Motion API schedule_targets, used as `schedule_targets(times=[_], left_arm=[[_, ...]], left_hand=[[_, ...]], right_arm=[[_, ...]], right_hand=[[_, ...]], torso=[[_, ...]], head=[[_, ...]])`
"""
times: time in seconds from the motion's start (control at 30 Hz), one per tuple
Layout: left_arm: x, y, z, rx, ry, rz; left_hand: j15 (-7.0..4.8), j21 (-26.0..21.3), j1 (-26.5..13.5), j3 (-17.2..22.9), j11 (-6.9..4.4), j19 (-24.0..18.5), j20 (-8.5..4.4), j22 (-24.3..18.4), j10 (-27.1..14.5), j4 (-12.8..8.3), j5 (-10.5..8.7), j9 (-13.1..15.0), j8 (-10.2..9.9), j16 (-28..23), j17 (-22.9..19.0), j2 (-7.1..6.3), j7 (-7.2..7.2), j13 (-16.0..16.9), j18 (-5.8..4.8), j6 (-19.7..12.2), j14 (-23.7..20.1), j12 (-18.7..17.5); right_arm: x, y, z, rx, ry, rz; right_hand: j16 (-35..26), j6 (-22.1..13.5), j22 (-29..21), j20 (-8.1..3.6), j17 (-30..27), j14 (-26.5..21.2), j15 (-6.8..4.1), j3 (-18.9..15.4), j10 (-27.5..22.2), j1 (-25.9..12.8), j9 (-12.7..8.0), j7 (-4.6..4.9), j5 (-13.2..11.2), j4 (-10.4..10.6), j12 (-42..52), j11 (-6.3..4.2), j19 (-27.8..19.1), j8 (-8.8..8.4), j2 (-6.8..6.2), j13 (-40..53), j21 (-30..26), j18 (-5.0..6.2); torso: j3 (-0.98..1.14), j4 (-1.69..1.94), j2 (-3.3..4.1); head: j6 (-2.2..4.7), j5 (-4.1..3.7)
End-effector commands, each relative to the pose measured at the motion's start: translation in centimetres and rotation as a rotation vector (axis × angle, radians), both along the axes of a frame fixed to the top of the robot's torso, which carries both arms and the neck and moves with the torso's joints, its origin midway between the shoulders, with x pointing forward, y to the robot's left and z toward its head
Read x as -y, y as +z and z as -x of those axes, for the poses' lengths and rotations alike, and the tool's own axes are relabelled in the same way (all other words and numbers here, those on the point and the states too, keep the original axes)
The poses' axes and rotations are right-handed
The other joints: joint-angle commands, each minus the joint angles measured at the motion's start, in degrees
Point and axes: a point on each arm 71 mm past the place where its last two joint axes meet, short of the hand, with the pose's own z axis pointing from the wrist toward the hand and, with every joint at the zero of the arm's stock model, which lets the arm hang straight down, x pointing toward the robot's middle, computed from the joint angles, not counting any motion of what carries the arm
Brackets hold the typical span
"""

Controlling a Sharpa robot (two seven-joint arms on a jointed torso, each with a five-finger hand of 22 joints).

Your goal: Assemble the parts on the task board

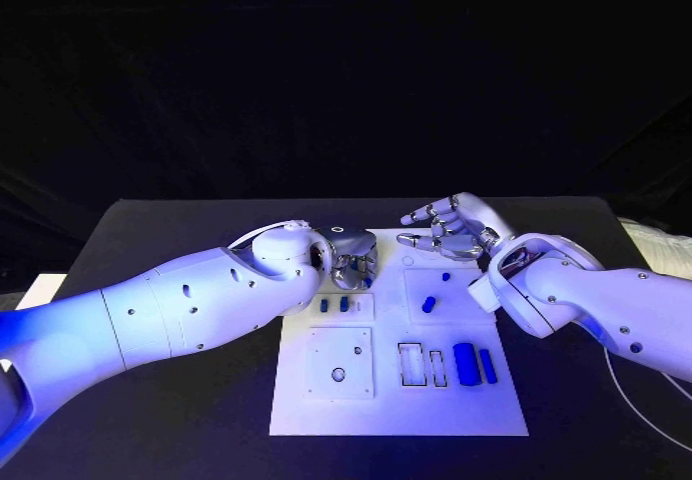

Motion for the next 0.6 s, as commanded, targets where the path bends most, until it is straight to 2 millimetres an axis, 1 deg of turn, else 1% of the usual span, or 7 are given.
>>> schedule_targets(times=[0.03,0.2,0.37,0.53,0.6], left_arm=[[0.1,-0.6,0.2,-0.018,-0.011,-0.023],[-0.2,-0.4,0.0,0.003,0.01,0.004],[-0.4,-0.2,0.0,0.018,0.026,0.041],[-1.1,0.2,0.1,0.02,0.044,0.083],[-1.6,0.5,0.2,0.014,0.052,0.101]], left_hand=[[-0.43,0.39,-0.66,0.6,-0.06,0.29,-0.22,0.29,0.75,-0.2,-0.41,0.12,0.05,0.31,-0.26,0.24,0.03,0.04,-1.11,0.78,1.41,-0.35],[-0.51,1.17,-0.78,1.52,-0.17,0.38,-0.34,0.98,1.82,-0.77,-0.4,0.22,0.13,0.38,-0.78,0.75,0.18,0.11,-1.25,1.88,1.32,-0.67],[-0.44,1.48,-0.77,2.04,-0.06,0.41,-0.33,1.26,2.1,-1.16,-0.37,0.2,0.01,0.47,-0.94,0.88,0.45,0.1,-1.32,2.14,1.3,-0.95],[-0.39,1.7,-0.85,2.33,0.02,0.44,-0.31,1.47,2.29,-1.44,-0.39,0.19,-0.07,0.5,-1.14,0.8,0.62,0.11,-1.36,2.32,1.28,-1.14],[-0.34,1.76,-1.0,2.37,0.08,0.44,-0.29,1.53,2.29,-1.49,-0.42,0.16,-0.15,0.53,-1.18,0.71,0.71,0.09,-1.38,2.31,1.28,-1.26]], right_arm=[[-0.2,0.0,0.1,0.001,0.018,0.005],[-0.2,0.0,0.1,0.001,0.018,0.005],[-0.2,0.0,0.1,0.0,0.017,0.005],[0.0,-0.1,0.0,0.001,0.012,0.006],[0.1,-0.1,-0.1,0.001,0.006,0.008]], right_hand=[[-0.17,0.24,0.04,-0.03,6.35,4.02,-0.47,-0.37,0.13,-0.15,0.0,-0.18,0.2,0.06,0.4,-0.4,-0.25,0.2,0.43,0.08,-0.34,0.53],[-0.17,0.24,0.04,-0.03,6.35,4.02,-0.47,-0.37,0.13,-0.15,0.0,-0.18,0.2,0.06,0.4,-0.4,-0.25,0.2,0.43,0.08,-0.34,0.53],[-0.17,0.24,0.04,-0.03,6.35,4.02,-0.47,-0.37,0.13,-0.15,0.0,-0.18,0.2,0.06,0.4,-0.4,-0.25,0.2,0.43,0.08,-0.34,0.53],[-0.17,0.24,0.04,-0.03,6.35,4.02,-0.47,-0.37,0.13,-0.15,0.0,-0.18,0.2,0.06,0.4,-0.4,-0.25,0.2,0.43,0.08,-0.34,0.53],[-0.17,0.24,0.04,-0.03,6.35,4.02,-0.47,-0.37,0.13,-0.15,0.0,-0.18,0.2,0.06,0.4,-0.4,-0.25,0.2,0.43,0.08,-0.34,0.53]], torso=[[0.01,-0.01,0.01],[0.03,-0.01,0.03],[-0.02,-0.06,0.01],[0.0,-0.09,-0.04],[0.0,0.02,-0.1]], head=[[-0.06,0.05],[-0.05,0.03],[0.01,0.01],[0.14,-0.14],[0.16,-0.31]])
